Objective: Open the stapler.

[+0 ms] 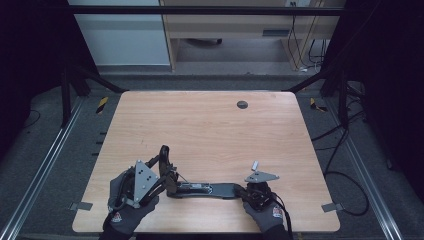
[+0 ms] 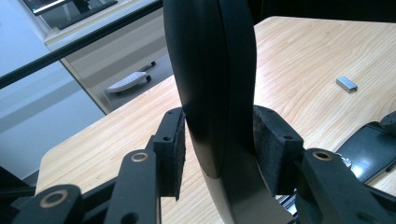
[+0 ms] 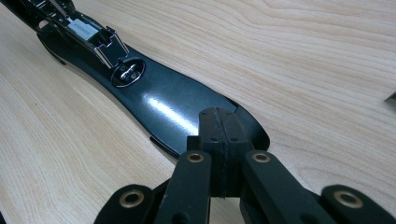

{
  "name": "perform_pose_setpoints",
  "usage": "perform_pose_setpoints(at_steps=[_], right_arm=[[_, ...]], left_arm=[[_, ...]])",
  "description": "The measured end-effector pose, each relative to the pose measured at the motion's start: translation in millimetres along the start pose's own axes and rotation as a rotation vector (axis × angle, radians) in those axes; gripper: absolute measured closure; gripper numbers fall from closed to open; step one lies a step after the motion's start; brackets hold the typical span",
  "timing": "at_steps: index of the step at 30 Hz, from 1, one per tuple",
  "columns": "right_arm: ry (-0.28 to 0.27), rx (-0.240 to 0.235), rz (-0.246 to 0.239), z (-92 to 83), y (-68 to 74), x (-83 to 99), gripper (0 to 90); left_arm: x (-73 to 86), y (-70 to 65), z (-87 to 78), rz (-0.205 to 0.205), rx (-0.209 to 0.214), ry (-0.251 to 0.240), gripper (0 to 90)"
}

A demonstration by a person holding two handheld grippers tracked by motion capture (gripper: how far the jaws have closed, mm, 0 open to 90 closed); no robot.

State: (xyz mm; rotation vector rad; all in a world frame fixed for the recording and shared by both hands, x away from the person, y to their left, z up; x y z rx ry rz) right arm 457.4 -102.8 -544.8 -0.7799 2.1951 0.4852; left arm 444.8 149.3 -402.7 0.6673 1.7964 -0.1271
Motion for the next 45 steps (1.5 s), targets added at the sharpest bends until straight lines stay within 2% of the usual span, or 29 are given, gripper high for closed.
perform_pose_setpoints(at_steps=[25,45], right_arm=[[0.006,0.000,-0.007,-0.1,0.4,0.0,90.0],[0.010,0.006,-0.014,0.3,1.3,-0.4,90.0]], left_arm=[[5.9,8.0,-4.8,-0.026,-0.003,-0.011,54.8],[8.2,8.3,-6.0,-0.032,-0.002,-0.027,54.7]])
Point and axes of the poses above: each handheld gripper's, and its own axes: z roughly forward along the jaws, x roughly out of its underside, y roughly to its left, the point moved 8 cm from there along z, roughly forward along the jaws, and after that the axes turned 6 degrees about -z, right-handed, at the moved point
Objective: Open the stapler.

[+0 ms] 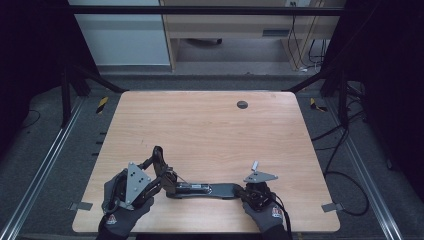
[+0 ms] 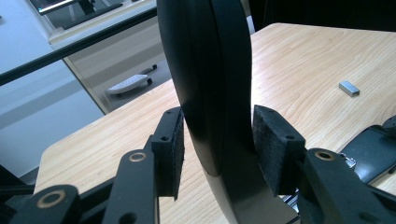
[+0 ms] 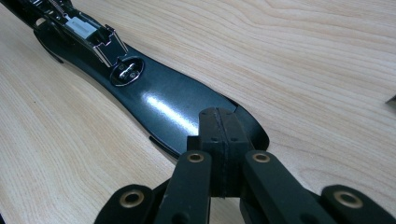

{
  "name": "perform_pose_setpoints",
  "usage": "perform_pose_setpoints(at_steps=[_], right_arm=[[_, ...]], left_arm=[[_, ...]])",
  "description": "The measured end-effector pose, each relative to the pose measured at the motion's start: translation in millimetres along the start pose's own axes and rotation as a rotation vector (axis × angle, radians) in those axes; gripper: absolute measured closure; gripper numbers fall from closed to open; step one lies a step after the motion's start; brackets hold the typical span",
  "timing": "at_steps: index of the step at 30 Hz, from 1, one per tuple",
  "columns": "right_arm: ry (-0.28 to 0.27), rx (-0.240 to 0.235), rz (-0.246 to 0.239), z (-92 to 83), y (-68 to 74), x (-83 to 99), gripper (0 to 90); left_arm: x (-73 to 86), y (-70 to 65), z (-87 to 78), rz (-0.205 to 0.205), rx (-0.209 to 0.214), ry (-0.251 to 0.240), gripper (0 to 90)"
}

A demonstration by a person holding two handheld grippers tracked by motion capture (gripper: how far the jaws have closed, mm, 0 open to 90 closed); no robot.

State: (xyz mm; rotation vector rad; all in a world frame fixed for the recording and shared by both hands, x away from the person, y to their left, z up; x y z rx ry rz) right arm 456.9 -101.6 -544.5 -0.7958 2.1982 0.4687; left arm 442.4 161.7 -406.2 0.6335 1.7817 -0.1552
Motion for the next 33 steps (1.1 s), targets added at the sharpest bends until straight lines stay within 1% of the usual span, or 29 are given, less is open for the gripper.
perform_pose_setpoints(at_steps=[7,8,10,11,12,13,14,15,16,17,18,19,20,27,31,33], right_arm=[[0.000,-0.005,0.004,0.0,-0.3,-0.1,90.0],[-0.001,-0.009,0.013,-0.1,-0.2,0.0,90.0],[-0.003,-0.010,0.011,0.0,-0.3,-0.1,90.0],[-0.003,-0.010,0.011,0.0,-0.3,-0.1,90.0],[-0.004,-0.010,0.012,0.2,0.0,0.0,90.0],[-0.004,-0.011,0.012,0.2,0.0,0.0,90.0],[-0.005,-0.011,0.012,0.3,0.1,-0.1,90.0],[-0.005,-0.011,0.012,0.3,0.1,-0.1,90.0],[-0.006,-0.008,0.008,0.6,0.0,-0.1,90.0],[-0.007,-0.009,0.008,0.6,0.0,-0.1,90.0],[-0.007,-0.009,0.008,0.6,-0.1,-0.1,90.0],[-0.007,-0.009,0.008,0.6,-0.1,-0.1,90.0],[-0.006,-0.009,0.007,0.5,0.0,-0.1,90.0],[-0.006,-0.012,0.013,0.4,0.1,-0.1,90.0],[-0.005,-0.013,0.009,0.5,-0.1,-0.2,90.0],[-0.005,-0.015,0.006,0.8,-0.1,-0.7,90.0]], left_arm=[[-0.8,-3.0,1.4,-0.001,0.009,-0.010,55.6],[-2.1,-7.4,3.6,-0.007,0.027,-0.017,56.2],[-4.3,-14.5,6.6,-0.003,0.044,-0.025,57.1],[-4.3,-14.5,6.6,-0.003,0.044,-0.025,57.6],[-7.0,-24.4,11.3,0.014,0.061,-0.028,58.0],[-8.4,-29.5,14.1,0.028,0.062,-0.025,58.3],[-9.2,-34.2,16.7,0.051,0.060,-0.020,58.5],[-9.2,-34.2,16.7,0.051,0.060,-0.020,58.6],[-9.9,-40.6,19.9,0.084,0.058,-0.019,58.6],[-10.2,-44.2,21.5,0.101,0.054,-0.018,58.7],[-10.7,-51.0,25.4,0.127,0.051,-0.013,58.7],[-10.7,-51.0,25.4,0.127,0.051,-0.013,58.7],[-10.9,-52.7,26.4,0.137,0.047,-0.009,58.7],[-10.9,-53.8,26.9,0.136,0.044,-0.010,58.8],[-10.8,-56.5,28.1,0.149,0.039,-0.007,58.8],[-10.7,-58.9,29.2,0.163,0.035,-0.006,58.8]])
Point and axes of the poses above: each handheld gripper's, and its own axes: z roughly forward along the jaws, x roughly out of its underside, y roughly to its left, the point moved 8 cm from there along z, roughly forward along the jaws, and after that the axes turned 6 degrees about -z, right-handed, at the moved point
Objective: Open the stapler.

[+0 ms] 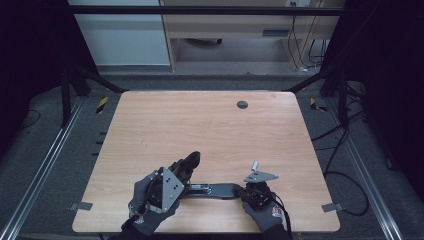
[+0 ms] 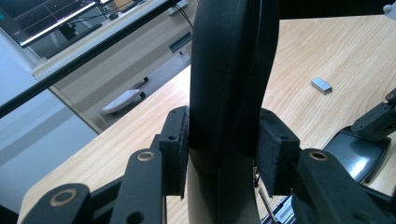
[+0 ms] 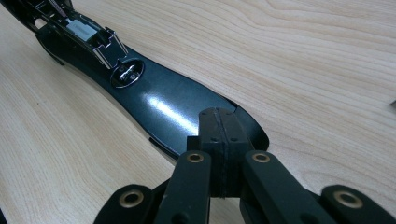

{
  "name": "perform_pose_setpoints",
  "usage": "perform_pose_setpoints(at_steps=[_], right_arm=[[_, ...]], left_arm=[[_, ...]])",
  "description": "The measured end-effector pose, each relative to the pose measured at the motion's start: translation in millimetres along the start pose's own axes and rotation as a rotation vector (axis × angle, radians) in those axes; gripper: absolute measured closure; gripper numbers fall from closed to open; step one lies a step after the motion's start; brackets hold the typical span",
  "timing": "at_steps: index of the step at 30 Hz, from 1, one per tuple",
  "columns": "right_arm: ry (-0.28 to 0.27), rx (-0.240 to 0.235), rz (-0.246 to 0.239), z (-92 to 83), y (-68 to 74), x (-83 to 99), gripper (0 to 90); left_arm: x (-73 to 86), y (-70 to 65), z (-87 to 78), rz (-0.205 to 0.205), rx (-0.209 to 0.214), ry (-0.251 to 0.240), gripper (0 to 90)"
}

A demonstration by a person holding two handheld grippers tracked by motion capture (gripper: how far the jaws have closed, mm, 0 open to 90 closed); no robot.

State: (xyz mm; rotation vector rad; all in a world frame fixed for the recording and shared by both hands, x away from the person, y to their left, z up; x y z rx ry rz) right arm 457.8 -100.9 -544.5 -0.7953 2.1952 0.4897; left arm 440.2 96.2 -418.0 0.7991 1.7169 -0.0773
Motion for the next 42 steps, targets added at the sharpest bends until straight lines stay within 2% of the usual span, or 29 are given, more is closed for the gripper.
perform_pose_setpoints(at_steps=[12,16,20,26,27,28,29,32,33,35,42], right_arm=[[-0.001,0.012,-0.017,1.1,-0.7,-1.3,90.0],[-0.006,-0.013,-0.018,2.9,3.0,-2.3,90.0],[-0.006,-0.017,-0.023,4.0,5.1,-2.8,90.0],[-0.006,-0.011,-0.007,3.4,4.9,-2.1,90.0],[-0.003,-0.002,-0.015,2.3,3.6,-1.3,90.0],[-0.003,-0.002,-0.015,2.3,3.6,-1.3,90.0],[-0.003,-0.004,-0.011,2.3,3.4,-1.1,90.0],[0.000,-0.004,-0.010,2.2,3.5,-1.2,90.0],[0.000,-0.004,-0.010,2.2,3.5,-1.2,90.0],[0.000,0.000,-0.014,2.4,3.2,-1.2,90.0],[-0.003,0.005,-0.018,2.6,4.3,-1.6,90.0]], left_arm=[[-0.7,-4.8,2.5,0.026,-0.004,0.008,58.7],[-0.5,-8.0,3.2,0.038,-0.004,0.012,58.8],[-0.6,-9.3,3.4,0.042,-0.007,0.015,59.0],[-0.8,-2.9,0.0,0.008,-0.013,0.019,59.6],[-0.5,1.6,-2.4,-0.015,-0.011,0.018,59.7],[-0.5,1.6,-2.4,-0.015,-0.011,0.018,59.7],[0.3,6.0,-4.8,-0.043,-0.007,0.011,59.7],[1.9,13.1,-8.8,-0.080,0.000,0.003,59.7],[1.9,13.1,-8.8,-0.080,0.000,0.003,59.7],[3.7,18.9,-12.1,-0.113,0.005,-0.006,59.7],[7.3,27.7,-17.1,-0.150,0.011,-0.024,59.3]])
Point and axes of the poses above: each handheld gripper's, and its own axes: z roughly forward along the jaws, x roughly out of its underside, y roughly to its left, the point moved 8 cm from there along z, roughly forward along the jaws, and after that the axes turned 6 degrees about -z, right-handed, at the moved point
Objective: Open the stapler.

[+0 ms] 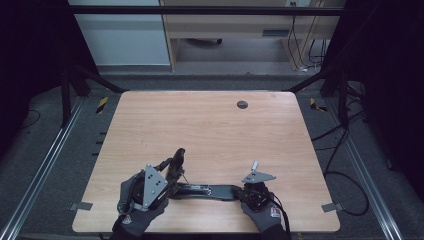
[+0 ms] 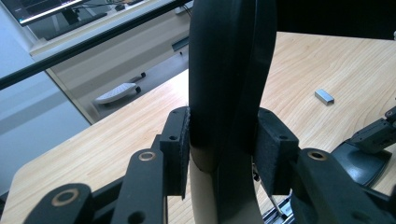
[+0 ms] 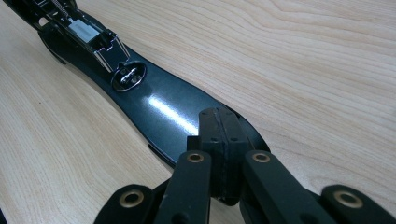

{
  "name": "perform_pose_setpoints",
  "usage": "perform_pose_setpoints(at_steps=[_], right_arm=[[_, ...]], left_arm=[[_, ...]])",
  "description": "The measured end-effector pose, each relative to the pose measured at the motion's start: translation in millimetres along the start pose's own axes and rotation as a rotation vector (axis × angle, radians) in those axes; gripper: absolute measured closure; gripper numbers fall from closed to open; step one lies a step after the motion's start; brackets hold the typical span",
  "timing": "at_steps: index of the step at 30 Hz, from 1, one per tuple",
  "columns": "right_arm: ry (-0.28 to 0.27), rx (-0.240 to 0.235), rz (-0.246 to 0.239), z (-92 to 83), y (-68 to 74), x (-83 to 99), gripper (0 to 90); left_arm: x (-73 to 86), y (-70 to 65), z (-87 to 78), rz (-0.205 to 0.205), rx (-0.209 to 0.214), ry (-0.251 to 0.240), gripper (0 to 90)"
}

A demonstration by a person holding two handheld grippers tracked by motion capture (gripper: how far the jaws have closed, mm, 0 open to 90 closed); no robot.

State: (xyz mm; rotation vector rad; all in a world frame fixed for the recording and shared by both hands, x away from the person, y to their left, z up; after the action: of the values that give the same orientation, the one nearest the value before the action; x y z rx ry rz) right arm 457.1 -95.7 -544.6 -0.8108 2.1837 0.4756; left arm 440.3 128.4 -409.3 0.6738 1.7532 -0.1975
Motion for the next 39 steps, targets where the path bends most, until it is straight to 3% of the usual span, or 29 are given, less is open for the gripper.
perform_pose_setpoints(at_steps=[18,22,23,29,39], right_arm=[[0.000,0.004,-0.005,0.2,-0.2,-0.1,90.0],[0.001,0.004,-0.003,0.1,0.0,-0.2,90.0],[0.001,0.005,-0.005,0.2,-0.1,-0.2,90.0],[0.004,0.002,0.000,0.1,0.0,-0.2,90.0],[0.003,-0.006,0.003,-0.4,-0.3,0.4,90.0]], left_arm=[[11.2,33.8,-16.9,-0.106,-0.002,-0.011,56.9],[15.3,42.3,-20.6,-0.146,-0.003,-0.015,56.2],[19.0,49.9,-24.0,-0.164,-0.020,0.002,55.8],[35.2,70.9,-32.9,-0.254,-0.011,-0.014,54.1],[36.5,72.3,-33.7,-0.237,-0.016,-0.009,53.0]])
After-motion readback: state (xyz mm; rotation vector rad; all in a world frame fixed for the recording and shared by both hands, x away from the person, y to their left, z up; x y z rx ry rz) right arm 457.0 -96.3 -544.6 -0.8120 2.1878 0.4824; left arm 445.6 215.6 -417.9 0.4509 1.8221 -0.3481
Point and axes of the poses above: each handheld gripper's, and its own axes: z roughly forward along the jaws, x roughly out of its underside, y roughly to its left, the point moved 8 cm from there along z, roughly forward along the jaws, and after that the axes turned 6 degrees about -z, right-handed, at the moved point
